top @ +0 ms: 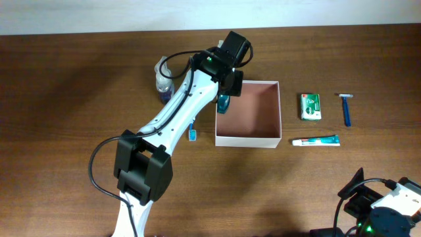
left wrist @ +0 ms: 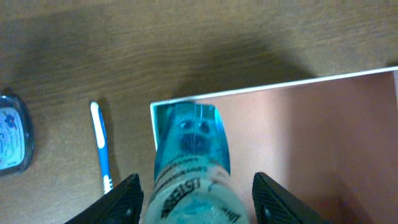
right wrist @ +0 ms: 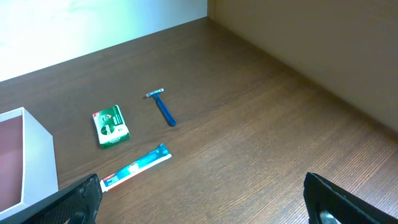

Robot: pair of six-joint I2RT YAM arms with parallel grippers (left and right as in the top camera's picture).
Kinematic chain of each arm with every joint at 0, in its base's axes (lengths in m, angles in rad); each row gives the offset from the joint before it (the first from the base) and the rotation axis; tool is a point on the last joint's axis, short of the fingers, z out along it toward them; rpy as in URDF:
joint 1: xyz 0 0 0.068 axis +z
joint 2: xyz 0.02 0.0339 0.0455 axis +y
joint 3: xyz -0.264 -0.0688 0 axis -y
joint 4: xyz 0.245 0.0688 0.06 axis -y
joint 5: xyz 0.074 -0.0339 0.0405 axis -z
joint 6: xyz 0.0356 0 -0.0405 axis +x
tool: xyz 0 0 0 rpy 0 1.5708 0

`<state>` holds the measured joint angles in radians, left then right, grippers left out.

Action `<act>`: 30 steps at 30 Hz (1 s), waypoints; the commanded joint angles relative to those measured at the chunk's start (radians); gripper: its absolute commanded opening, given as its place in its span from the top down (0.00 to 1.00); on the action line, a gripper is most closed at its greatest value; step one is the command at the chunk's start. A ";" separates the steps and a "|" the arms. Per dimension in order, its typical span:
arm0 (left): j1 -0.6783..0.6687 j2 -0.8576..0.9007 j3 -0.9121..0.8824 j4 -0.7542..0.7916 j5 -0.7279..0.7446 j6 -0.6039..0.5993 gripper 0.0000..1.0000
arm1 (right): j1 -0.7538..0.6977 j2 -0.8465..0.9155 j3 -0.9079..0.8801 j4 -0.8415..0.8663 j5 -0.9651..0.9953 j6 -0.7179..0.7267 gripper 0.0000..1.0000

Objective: Pack container
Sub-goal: 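Lower the bottle into the box's left corner and open gripper, then move the left gripper back to the clear pump bottle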

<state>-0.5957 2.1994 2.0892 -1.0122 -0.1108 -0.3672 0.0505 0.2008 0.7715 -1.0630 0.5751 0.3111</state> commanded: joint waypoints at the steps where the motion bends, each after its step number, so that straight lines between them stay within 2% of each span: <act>1: -0.006 -0.014 0.040 0.006 -0.027 0.003 0.40 | 0.007 -0.008 0.012 0.003 0.001 0.005 0.01; 6: -0.002 -0.016 0.127 -0.003 -0.036 0.071 0.34 | 0.007 -0.008 0.012 0.003 0.001 0.005 0.01; 12: 0.033 -0.018 0.406 -0.064 -0.037 0.132 0.33 | 0.007 -0.008 0.012 0.003 0.001 0.005 0.01; 14: 0.052 -0.018 0.497 -0.089 -0.038 0.138 0.23 | 0.007 -0.008 0.012 0.003 0.001 0.005 0.01; 16: 0.074 -0.018 0.568 -0.117 -0.036 0.138 0.01 | 0.007 -0.008 0.012 0.003 0.001 0.005 0.01; 19: 0.108 -0.018 0.640 -0.188 -0.046 0.138 0.01 | 0.007 -0.008 0.012 0.003 0.001 0.005 0.01; 25: 0.202 -0.016 0.667 -0.458 -0.204 0.138 0.01 | 0.007 -0.008 0.012 0.003 0.001 0.005 0.01; 28: 0.264 -0.015 0.660 -0.558 -0.180 0.138 0.01 | 0.007 -0.008 0.012 0.003 0.001 0.005 0.01; 30: 0.299 -0.010 0.661 -0.574 -0.113 0.187 0.02 | 0.007 -0.008 0.012 0.003 0.001 0.005 0.01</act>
<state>-0.3397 2.1929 2.7453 -1.5761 -0.2501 -0.2337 0.0505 0.2008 0.7715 -1.0630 0.5751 0.3111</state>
